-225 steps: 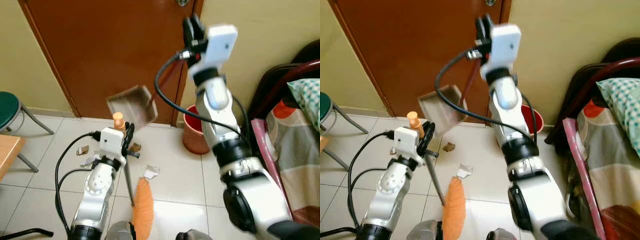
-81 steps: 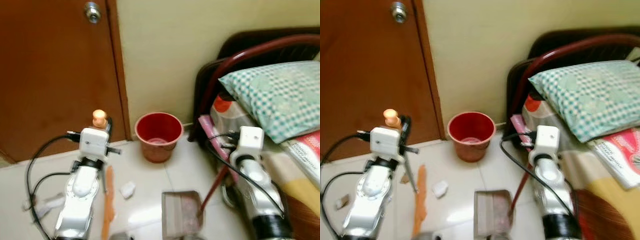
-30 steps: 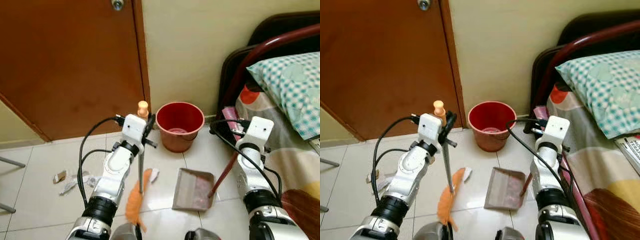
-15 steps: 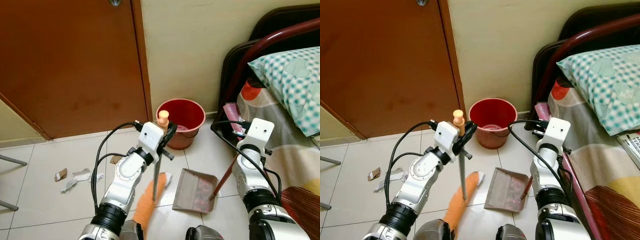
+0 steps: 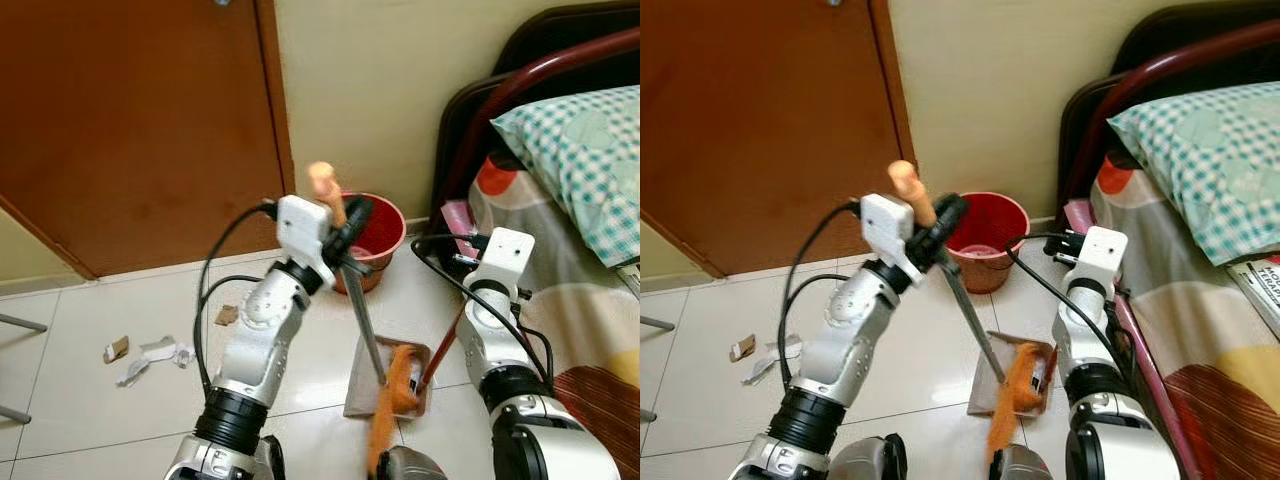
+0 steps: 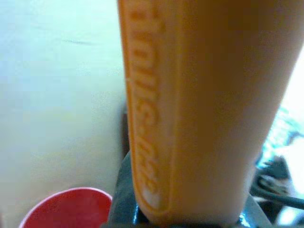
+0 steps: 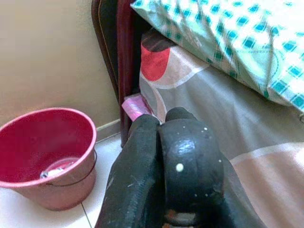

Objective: Sweep floor

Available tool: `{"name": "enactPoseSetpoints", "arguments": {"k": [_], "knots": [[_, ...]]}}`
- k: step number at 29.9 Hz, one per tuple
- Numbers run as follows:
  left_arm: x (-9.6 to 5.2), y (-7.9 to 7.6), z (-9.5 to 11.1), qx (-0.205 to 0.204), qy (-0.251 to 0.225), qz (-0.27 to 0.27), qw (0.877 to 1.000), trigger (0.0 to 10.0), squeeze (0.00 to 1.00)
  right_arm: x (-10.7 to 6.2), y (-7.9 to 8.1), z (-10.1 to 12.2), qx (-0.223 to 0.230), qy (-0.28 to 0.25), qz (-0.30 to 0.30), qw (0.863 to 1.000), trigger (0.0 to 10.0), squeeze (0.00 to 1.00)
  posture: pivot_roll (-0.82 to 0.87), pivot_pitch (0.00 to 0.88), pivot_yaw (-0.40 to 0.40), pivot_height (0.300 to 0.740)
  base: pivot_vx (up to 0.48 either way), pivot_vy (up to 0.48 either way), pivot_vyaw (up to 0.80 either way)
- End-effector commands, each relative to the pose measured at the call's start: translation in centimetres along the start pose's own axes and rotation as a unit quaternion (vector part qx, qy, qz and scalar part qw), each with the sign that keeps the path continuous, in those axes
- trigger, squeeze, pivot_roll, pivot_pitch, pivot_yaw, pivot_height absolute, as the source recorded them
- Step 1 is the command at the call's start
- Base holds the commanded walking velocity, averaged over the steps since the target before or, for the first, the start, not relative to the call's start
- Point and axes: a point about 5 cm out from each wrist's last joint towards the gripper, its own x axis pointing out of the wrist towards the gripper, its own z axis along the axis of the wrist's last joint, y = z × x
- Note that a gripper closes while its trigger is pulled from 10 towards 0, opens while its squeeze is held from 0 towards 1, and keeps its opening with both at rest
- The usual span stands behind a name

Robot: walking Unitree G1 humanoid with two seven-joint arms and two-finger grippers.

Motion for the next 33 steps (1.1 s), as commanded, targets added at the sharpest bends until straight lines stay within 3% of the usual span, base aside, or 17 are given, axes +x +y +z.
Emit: {"name": "enactPoseSetpoints", "arguments": {"k": [1,4,6,7,10,11,12,15,19,25,33], "knots": [[-0.7,1.4,1.3,-0.001,-0.03,0.037,0.999,10.0,0.0,0.0,1.1,0.2,0.004,0.002,0.019,1.0,10.0,0.0,0.05,0.126,-0.001,0.74,0.0,0.0,0.0],[-2.1,4.9,2.1,0.036,-0.025,0.093,0.995,10.0,0.0,0.2,2.0,0.7,0.009,0.002,0.036,0.999,10.0,0.0,0.06,0.118,-0.025,0.74,0.0,0.0,0.0],[-2.6,5.7,2.3,0.047,-0.024,0.11,0.993,10.0,0.0,0.2,2.0,0.7,0.009,0.001,0.04,0.999,10.0,0.0,0.06,0.118,-0.025,0.74,0.0,0.0,0.0],[-3.9,8.2,3.4,0.083,-0.031,0.169,0.982,10.0,0.0,0.5,2.1,1.2,0.005,-0.002,0.053,0.999,10.0,0.0,0.08,0.091,-0.077,0.74,0.0,0.0,0.0],[-4.6,10.0,4.4,0.106,-0.039,0.209,0.971,10.0,0.0,0.9,2.1,1.8,0.003,-0.005,0.063,0.998,10.0,0.0,0.08,0.08,-0.104,0.74,0.0,0.0,0.0],[-5.6,11.4,5.1,0.124,-0.047,0.244,0.961,10.0,0.0,1.2,2.4,2.6,0.002,-0.012,0.075,0.997,10.0,0.0,0.08,0.073,-0.119,0.74,0.0,0.0,0.0],[-6.1,11.9,5.3,0.131,-0.05,0.256,0.957,10.0,0.0,1.3,2.6,2.8,0.001,-0.015,0.08,0.997,10.0,0.0,0.08,0.073,-0.119,0.74,0.0,0.0,0.0],[-7.4,12.5,5.0,0.133,-0.046,0.283,0.949,10.0,0.0,1.5,3.0,3.5,0.014,-0.021,0.082,0.996,10.0,0.0,0.06,0.058,-0.099,0.74,0.0,0.0,0.0],[-7.6,12.3,4.3,0.133,-0.034,0.284,0.949,10.0,0.0,1.5,3.0,3.9,0.029,-0.024,0.078,0.996,10.0,0.0,0.05,0.051,-0.074,0.74,0.0,0.0,0.0],[-6.8,10.8,2.3,0.142,0.004,0.253,0.957,10.0,0.0,1.6,2.1,4.4,0.06,-0.037,0.056,0.996,10.0,0.0,0.03,0.026,0.005,0.74,0.0,0.0,0.0],[-5.9,10.1,1.1,0.138,0.01,0.255,0.957,10.0,0.0,1.6,1.5,4.0,0.072,-0.026,0.067,0.995,10.0,0.0,0.01,0.0,-0.04,0.74,0.0,0.0,0.0]]}}
